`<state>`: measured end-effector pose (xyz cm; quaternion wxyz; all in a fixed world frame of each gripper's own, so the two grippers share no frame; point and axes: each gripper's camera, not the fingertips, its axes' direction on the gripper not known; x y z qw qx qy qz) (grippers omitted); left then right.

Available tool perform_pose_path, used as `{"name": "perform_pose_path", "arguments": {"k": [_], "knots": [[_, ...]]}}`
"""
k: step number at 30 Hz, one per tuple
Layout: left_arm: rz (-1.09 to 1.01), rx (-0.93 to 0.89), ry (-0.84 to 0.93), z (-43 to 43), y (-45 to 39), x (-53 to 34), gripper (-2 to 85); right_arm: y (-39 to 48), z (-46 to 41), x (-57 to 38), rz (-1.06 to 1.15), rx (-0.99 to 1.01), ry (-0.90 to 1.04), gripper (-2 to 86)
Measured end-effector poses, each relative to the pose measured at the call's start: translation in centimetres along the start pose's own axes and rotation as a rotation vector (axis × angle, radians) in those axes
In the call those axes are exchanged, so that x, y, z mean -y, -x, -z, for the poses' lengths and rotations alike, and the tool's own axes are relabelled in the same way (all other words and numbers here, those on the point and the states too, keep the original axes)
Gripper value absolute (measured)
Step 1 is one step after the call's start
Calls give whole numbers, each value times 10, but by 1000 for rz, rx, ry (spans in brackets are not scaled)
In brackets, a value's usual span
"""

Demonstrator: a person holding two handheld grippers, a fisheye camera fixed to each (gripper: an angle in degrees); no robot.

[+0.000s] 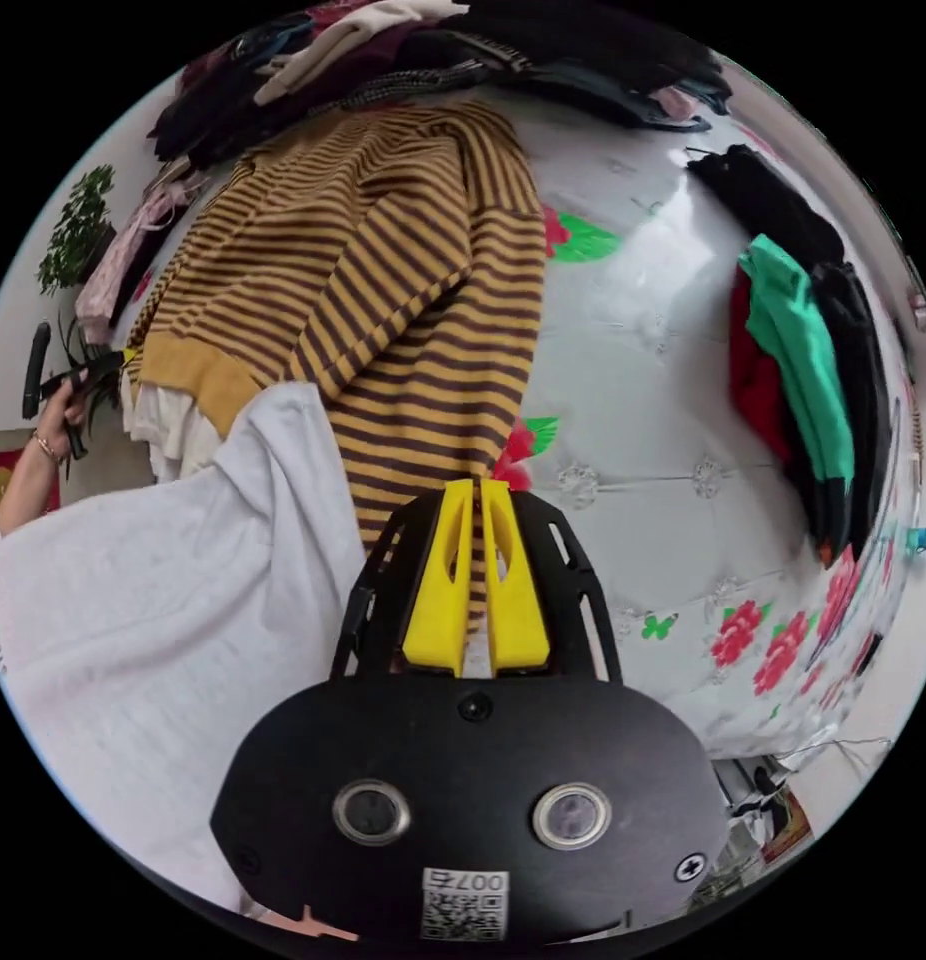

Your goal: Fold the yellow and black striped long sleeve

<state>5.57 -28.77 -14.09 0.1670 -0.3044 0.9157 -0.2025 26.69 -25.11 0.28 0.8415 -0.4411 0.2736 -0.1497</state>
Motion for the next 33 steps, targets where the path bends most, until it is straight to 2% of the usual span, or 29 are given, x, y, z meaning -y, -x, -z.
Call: {"name": "perform_pose_path", "arguments": {"k": [3,5,8,11,15,17,20,26,29,33], "knots": [[-56,-55,-50,41,33,17,31,-23,63,1,-80,-139,-150,0],[-61,-51,-89,69,57,27,15,-53,118,-3,-184,-318,-240,-1],[-12,95,-151,99,93,45,-3,-100,170,-12,-404,-353,-313,0],[136,191,-212,107,117,57,-7,-114,192,-31,-612,-347,-397,4],[114,120,-270,88,94,43,-4,-61,162,-41,-451,-83,-473,18],[82,68,-259,72,81,25,5,-8,118,-48,-300,134,-437,28],[71,40,-216,50,68,-10,40,48,70,-61,-194,264,-371,36],[102,11,-152,29,64,-30,84,90,37,-51,-67,342,-247,48],[73,28,-102,14,57,-6,101,106,29,-52,-3,305,-190,58],[65,111,23,-12,44,29,111,122,32,-75,-19,276,-228,69]]}}
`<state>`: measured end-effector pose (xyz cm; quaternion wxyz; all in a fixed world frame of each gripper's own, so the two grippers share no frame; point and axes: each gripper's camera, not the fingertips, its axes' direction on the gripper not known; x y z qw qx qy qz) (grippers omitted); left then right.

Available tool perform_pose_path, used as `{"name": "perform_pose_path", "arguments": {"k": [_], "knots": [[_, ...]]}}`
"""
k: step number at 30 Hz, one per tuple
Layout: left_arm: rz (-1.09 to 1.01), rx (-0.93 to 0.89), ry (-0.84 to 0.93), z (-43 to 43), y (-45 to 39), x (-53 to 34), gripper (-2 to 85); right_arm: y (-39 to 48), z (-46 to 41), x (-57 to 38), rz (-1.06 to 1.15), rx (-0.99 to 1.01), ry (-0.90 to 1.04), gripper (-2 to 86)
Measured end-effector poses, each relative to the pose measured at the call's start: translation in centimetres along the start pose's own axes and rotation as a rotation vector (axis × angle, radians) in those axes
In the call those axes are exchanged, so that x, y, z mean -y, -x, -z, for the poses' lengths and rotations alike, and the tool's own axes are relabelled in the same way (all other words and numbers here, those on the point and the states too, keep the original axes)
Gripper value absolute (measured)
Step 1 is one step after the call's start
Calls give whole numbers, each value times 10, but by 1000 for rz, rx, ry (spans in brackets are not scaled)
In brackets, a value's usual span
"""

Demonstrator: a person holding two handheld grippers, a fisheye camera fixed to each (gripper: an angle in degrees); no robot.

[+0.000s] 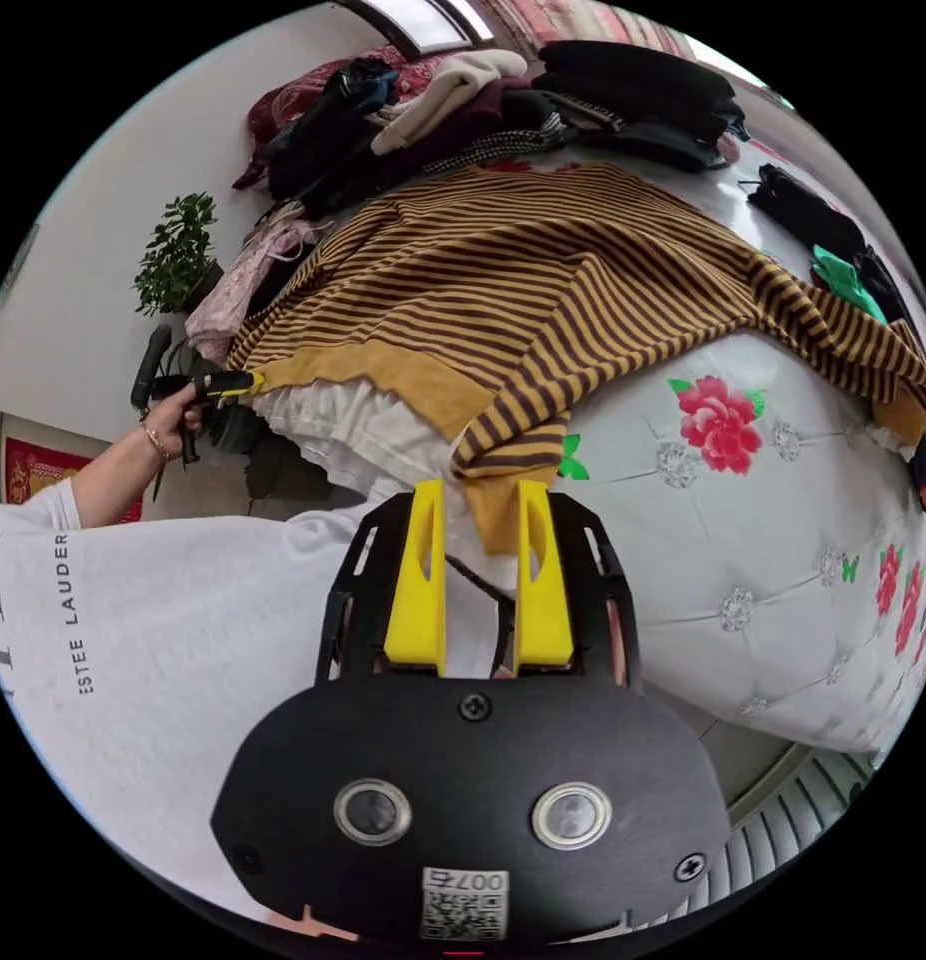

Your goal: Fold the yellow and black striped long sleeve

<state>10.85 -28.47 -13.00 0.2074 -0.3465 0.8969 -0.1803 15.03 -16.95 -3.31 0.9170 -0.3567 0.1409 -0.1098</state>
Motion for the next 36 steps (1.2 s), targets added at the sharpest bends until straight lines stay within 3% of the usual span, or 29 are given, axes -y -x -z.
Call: {"name": "perform_pose_path", "arguments": {"k": [3,8,10,14,17,19,22,26,29,36], "knots": [[-50,46,2,2,-13,10,64,24,1,-8,69,-55,-30,74],[-83,11,2,11,-13,16,45,37,-27,-5,218,-349,48,27],[-103,-51,-51,39,-5,10,43,18,-9,2,148,-241,92,13],[-190,-127,-157,93,9,-17,42,-34,99,-48,-9,45,-181,1],[-232,-52,-82,76,18,-39,44,-65,118,-99,-126,67,-189,-1],[-171,-104,89,22,34,-45,44,-85,96,-118,-232,92,-107,-2],[-88,-167,124,-1,48,-48,45,-107,63,-133,-381,192,-12,-2],[-149,-116,137,-2,55,-49,45,-96,52,-126,-331,140,30,0],[-76,-88,154,1,84,-55,42,-93,56,-122,-339,90,49,5],[208,-297,-102,58,183,-78,69,-75,91,-97,-294,-50,-69,37]]}}
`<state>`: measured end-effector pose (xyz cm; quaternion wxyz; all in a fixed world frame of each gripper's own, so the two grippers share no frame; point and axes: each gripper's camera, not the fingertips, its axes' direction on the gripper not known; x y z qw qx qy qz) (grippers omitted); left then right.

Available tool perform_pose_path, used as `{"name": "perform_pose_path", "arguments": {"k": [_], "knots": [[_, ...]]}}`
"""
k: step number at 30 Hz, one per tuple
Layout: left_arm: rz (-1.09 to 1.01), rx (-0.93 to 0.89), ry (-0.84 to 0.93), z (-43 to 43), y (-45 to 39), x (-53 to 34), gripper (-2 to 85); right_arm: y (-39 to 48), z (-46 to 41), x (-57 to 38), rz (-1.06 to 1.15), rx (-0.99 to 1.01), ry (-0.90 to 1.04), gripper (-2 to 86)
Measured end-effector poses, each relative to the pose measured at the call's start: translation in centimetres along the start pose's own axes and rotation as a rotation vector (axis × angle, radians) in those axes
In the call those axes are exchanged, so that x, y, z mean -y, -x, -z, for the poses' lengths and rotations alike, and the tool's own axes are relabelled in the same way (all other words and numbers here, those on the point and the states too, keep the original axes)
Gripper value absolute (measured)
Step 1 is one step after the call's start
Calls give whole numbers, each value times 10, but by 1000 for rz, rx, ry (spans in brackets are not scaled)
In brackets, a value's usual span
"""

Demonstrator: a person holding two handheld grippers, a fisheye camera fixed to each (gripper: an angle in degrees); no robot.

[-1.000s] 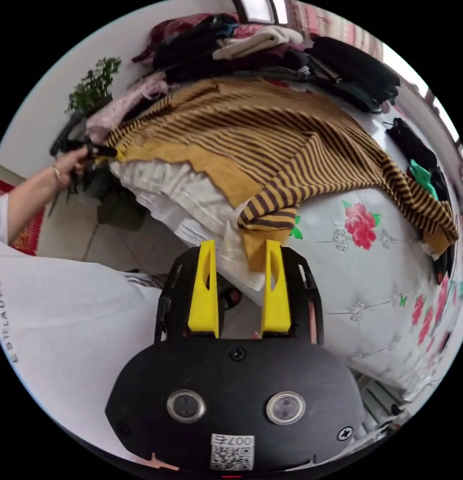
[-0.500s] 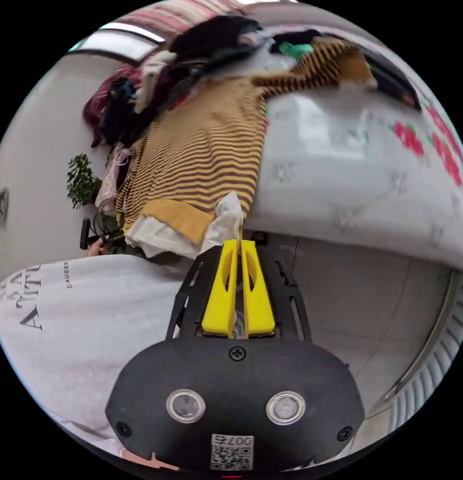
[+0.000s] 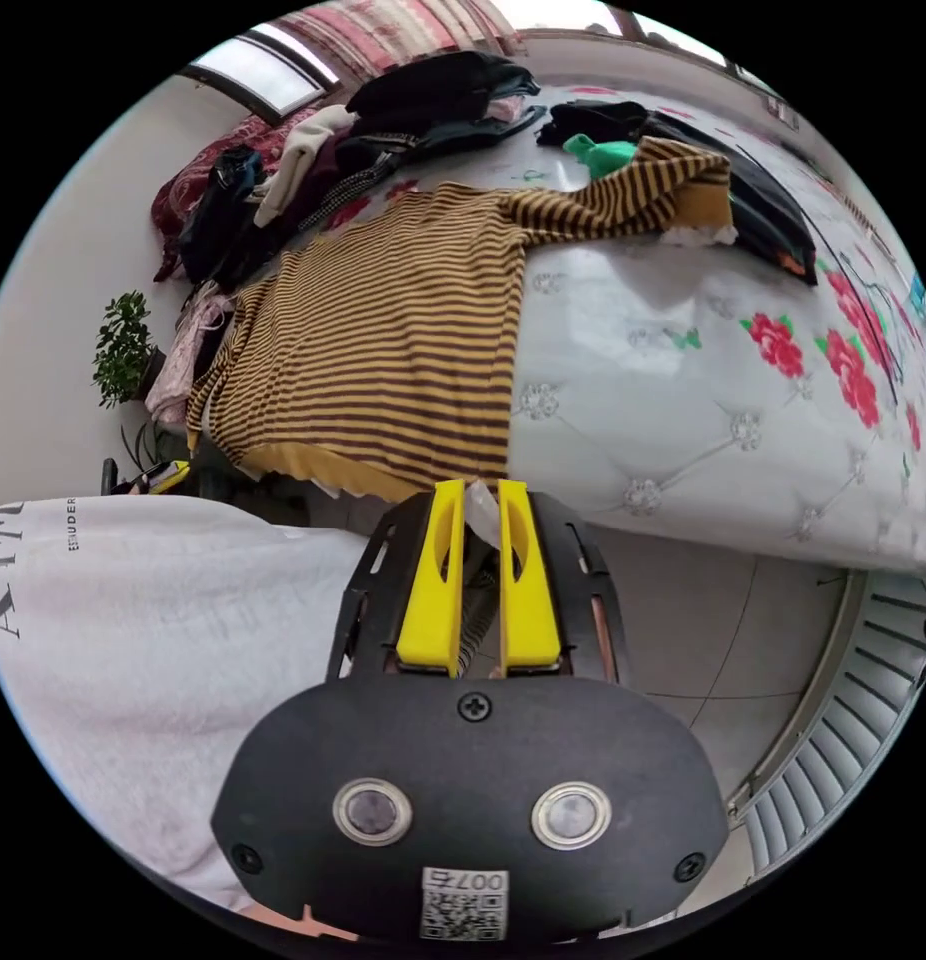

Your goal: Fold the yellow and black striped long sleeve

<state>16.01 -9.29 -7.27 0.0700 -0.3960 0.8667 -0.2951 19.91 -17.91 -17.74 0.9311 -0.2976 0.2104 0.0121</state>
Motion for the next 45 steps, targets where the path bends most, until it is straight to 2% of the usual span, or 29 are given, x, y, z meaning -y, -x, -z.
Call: {"name": "perform_pose_path", "arguments": {"k": [7,14,17,18,20,22,25,29,30,34,38,39,43,45], "knots": [[357,-89,-206,25,104,20,123,72,-23,78,156,29,26,53],[583,-266,-340,26,183,23,127,134,-55,135,237,7,126,43],[747,-407,-395,19,212,19,56,148,-57,147,258,-23,146,31],[808,-440,-405,19,218,16,6,150,-58,149,257,-23,153,29],[753,-508,-508,34,212,11,-3,154,-55,154,250,-23,161,19],[482,-570,-666,78,173,11,-8,155,-52,155,248,-22,160,12],[192,-542,-674,124,120,18,-9,154,-48,156,246,-29,149,5],[37,-654,-760,168,88,15,-10,148,-46,163,233,-21,160,1],[-59,-666,-771,183,70,17,-10,147,-45,164,231,-16,153,1],[-273,-566,-793,214,8,35,-10,141,-40,170,214,23,134,0],[-175,-462,-832,229,19,80,-10,138,-33,172,226,32,125,0],[-87,-438,-855,235,34,93,-10,137,-30,172,226,30,116,-1],[231,-507,-913,237,95,112,-10,120,-20,164,183,51,89,-1],[273,-538,-914,231,101,114,-10,112,-18,160,166,56,93,-1]]}}
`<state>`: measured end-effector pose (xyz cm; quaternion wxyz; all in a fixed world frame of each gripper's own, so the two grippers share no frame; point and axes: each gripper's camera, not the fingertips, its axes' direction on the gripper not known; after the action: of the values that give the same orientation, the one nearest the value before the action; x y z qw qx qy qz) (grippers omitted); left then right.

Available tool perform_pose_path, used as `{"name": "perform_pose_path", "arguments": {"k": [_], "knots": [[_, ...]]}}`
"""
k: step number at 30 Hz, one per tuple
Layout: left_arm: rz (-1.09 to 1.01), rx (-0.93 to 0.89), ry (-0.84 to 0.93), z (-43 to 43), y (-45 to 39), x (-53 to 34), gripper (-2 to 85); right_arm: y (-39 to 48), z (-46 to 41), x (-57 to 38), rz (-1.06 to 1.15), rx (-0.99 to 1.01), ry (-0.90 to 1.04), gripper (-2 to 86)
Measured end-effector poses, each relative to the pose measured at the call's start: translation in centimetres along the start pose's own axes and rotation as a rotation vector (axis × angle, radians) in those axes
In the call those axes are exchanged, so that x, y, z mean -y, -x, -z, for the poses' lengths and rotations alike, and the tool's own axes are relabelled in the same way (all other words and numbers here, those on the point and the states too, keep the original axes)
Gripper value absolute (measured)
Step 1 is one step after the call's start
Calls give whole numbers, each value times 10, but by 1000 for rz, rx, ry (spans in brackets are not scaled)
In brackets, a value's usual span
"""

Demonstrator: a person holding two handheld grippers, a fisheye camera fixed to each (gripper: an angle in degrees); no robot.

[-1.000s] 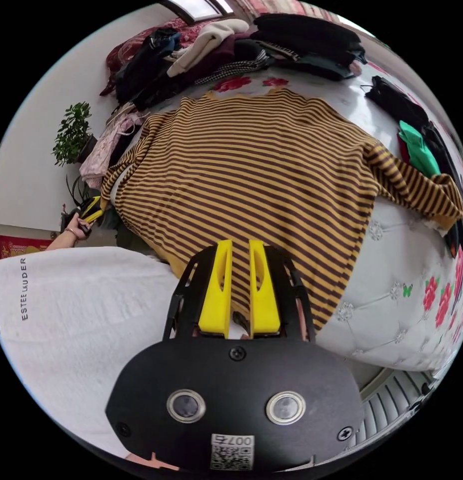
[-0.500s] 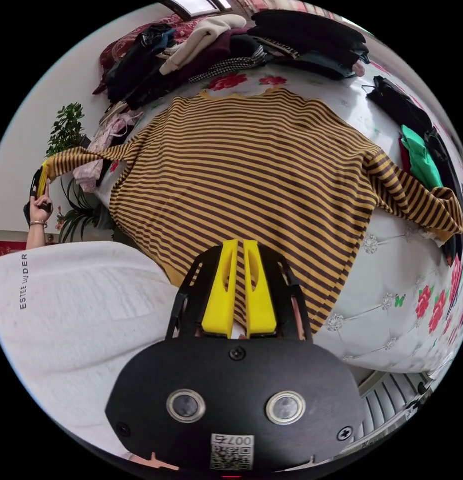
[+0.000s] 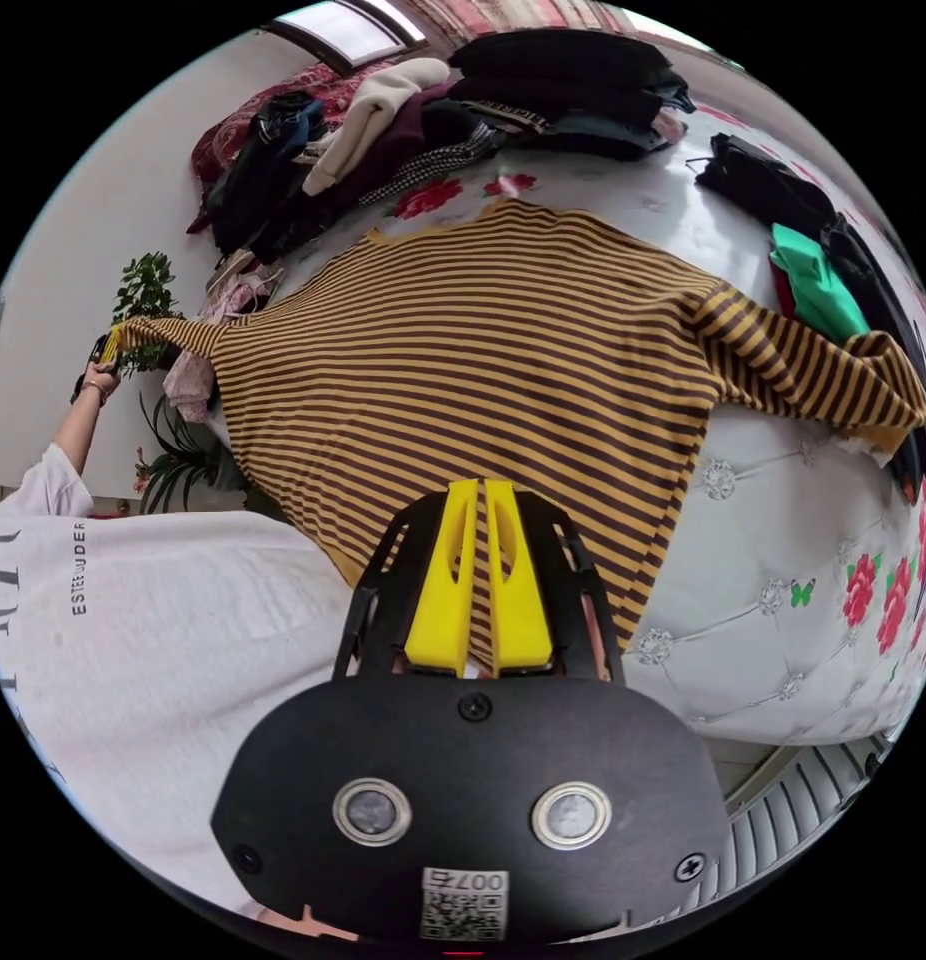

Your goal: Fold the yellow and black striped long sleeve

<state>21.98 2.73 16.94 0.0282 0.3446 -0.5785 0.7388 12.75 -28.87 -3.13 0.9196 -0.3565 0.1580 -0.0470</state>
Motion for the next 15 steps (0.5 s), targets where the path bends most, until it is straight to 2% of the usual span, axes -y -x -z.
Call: {"name": "perform_pose_path", "arguments": {"k": [2,5,8,10,12,13,15], "knots": [[-37,-12,29,-11,-12,-7,-10,-6,2,-7,-8,0,1,-1],[-236,-128,149,-45,-70,-34,-9,-11,6,-11,-15,10,-4,-1],[-569,-347,387,-85,-171,-101,-8,-15,16,-11,-20,23,-37,-1],[-863,-562,654,-108,-257,-194,-4,-16,24,-12,-23,25,-74,0],[-1031,-707,835,-120,-302,-275,6,-19,31,-14,-32,29,-108,1],[-1078,-755,941,-132,-319,-330,32,-21,33,-16,-41,32,-130,1],[-1085,-729,1090,-159,-326,-406,88,-26,33,-19,-61,34,-146,4]]}}
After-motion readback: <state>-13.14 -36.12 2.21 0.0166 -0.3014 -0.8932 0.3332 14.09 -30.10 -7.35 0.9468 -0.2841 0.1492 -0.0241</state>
